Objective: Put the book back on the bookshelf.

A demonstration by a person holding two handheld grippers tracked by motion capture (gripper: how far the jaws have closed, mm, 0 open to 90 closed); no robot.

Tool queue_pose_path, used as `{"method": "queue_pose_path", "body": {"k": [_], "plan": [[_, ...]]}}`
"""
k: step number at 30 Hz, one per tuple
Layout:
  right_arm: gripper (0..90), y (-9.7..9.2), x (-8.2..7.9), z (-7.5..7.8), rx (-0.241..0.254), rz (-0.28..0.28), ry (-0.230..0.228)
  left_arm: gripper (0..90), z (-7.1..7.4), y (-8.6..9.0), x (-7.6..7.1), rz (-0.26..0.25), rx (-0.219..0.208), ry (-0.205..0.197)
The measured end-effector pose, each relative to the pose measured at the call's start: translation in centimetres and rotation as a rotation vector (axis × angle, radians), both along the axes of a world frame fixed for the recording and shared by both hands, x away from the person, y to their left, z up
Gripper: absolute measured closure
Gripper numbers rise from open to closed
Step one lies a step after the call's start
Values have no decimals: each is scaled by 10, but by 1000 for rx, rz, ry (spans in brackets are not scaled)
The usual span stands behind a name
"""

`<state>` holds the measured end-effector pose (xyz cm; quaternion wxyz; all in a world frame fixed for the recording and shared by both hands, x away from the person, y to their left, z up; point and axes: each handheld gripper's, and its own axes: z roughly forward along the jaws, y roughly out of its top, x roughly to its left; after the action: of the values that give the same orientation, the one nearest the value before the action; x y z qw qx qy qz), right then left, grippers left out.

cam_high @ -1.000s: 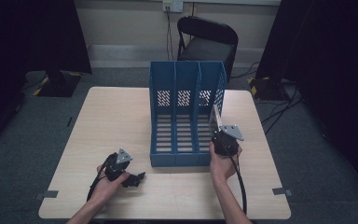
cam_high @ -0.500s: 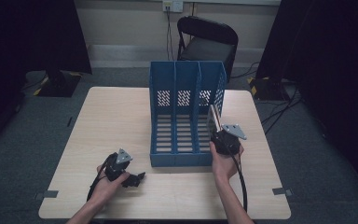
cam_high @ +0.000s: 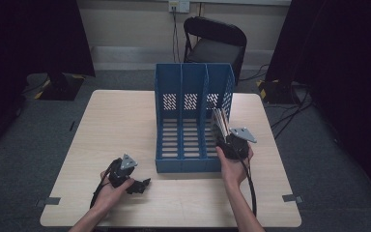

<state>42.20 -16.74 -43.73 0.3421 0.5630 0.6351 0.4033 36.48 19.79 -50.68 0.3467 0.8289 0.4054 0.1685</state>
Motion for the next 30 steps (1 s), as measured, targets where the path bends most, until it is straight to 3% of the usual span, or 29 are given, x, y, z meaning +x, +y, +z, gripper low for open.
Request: {"method": "queue_pose_path", "body": {"k": [19,26,30], "plan": [[165,-6,5,1,87,130,27,0,0,0,0,-2,-1,1],[145,-12,2,12,108,147,18,0,0,0,1,-6,0,0],[143,-16,1,15,128,160,42,0,0,0,1,-6,-1,0]]}}
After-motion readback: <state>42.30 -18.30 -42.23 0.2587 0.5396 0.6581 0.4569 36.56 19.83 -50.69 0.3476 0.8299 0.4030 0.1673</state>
